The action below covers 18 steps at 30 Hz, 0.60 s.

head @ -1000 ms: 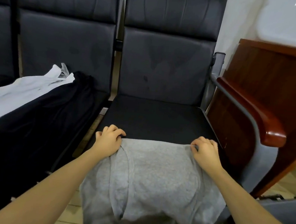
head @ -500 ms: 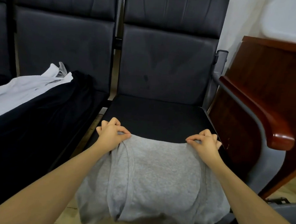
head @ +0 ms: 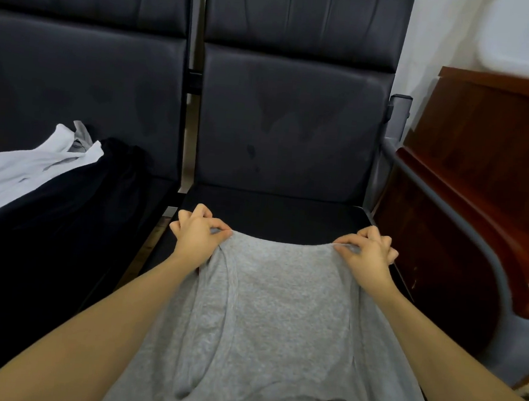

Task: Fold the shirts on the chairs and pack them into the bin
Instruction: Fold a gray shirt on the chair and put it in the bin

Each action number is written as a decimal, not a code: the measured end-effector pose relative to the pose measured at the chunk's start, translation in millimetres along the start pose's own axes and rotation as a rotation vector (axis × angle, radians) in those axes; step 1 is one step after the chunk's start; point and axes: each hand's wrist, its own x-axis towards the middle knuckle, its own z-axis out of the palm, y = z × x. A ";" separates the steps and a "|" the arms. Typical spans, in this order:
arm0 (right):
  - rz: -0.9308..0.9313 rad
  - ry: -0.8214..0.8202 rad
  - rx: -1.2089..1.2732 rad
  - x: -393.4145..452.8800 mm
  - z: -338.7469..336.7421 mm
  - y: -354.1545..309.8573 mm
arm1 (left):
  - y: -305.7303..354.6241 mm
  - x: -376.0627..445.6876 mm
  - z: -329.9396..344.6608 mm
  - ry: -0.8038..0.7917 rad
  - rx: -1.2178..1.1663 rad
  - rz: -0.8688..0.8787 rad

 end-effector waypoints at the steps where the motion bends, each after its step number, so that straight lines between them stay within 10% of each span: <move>1: 0.010 0.020 0.007 7.9 1.2 -2.5 | 3.7 7.6 1.3 0.022 -0.005 0.002; 18: -0.094 0.406 0.135 75.0 -25.2 -39.6 | 48.9 75.2 -30.7 0.378 -0.060 0.100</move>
